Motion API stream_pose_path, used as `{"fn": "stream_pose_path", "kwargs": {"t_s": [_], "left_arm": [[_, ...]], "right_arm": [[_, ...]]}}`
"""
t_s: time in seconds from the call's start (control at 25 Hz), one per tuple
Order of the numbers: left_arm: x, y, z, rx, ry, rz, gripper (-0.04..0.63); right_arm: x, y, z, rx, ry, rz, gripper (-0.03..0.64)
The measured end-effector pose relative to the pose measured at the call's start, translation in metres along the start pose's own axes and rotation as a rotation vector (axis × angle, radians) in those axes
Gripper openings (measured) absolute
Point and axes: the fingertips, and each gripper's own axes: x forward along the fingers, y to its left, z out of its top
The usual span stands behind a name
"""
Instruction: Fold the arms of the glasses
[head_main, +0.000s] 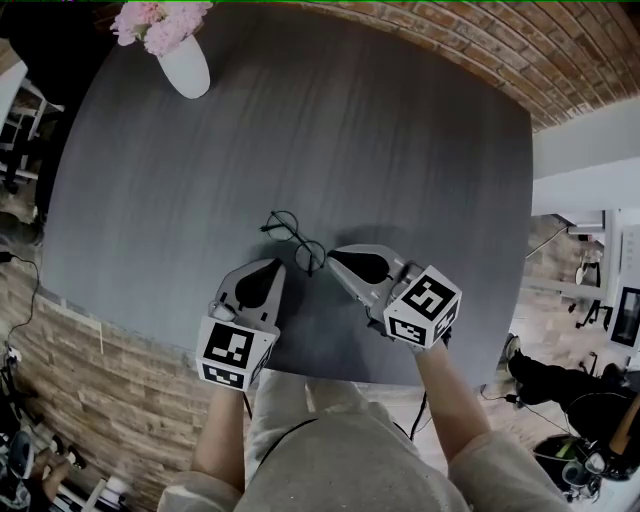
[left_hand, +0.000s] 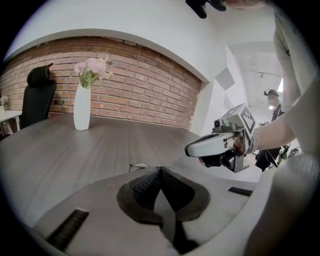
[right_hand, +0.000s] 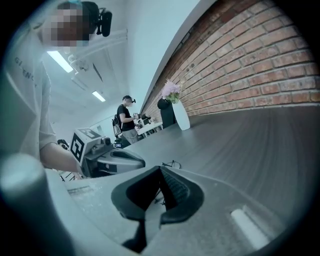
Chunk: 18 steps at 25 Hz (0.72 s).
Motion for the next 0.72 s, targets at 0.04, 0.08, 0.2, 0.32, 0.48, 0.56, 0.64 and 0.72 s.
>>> {"fn": "stream_pose_path", "kwargs": {"t_s": [0.04, 0.08, 0.2, 0.32, 0.48, 0.56, 0.64, 0.72], "left_arm": [[-0.003, 0.001, 0.003, 0.005, -0.019, 0.007, -0.002], [-0.006, 0.002, 0.005, 0.007, -0.036, 0.016, -0.002], [-0.014, 0.005, 0.009, 0.005, -0.068, 0.038, -0.002], [-0.024, 0.008, 0.015, 0.002, -0.098, 0.058, -0.002], [-0.04, 0.009, 0.028, -0.007, -0.162, 0.081, -0.002], [-0.049, 0.008, 0.035, -0.003, -0.191, 0.093, -0.002], [-0.057, 0.008, 0.042, 0.006, -0.216, 0.102, -0.002], [-0.064, 0.007, 0.049, 0.016, -0.238, 0.11, -0.002]], "right_arm": [[-0.003, 0.001, 0.002, -0.008, -0.012, -0.014, 0.003], [-0.006, 0.002, 0.004, -0.016, -0.024, -0.029, 0.003], [-0.016, 0.002, 0.011, -0.031, -0.059, -0.073, 0.002], [-0.027, 0.003, 0.019, -0.046, -0.096, -0.116, 0.002], [-0.04, 0.009, 0.029, -0.063, -0.138, -0.151, 0.002], [-0.047, 0.014, 0.036, -0.083, -0.156, -0.166, 0.002], [-0.053, 0.018, 0.042, -0.101, -0.176, -0.181, 0.002], [-0.058, 0.022, 0.048, -0.113, -0.198, -0.196, 0.002]]}}
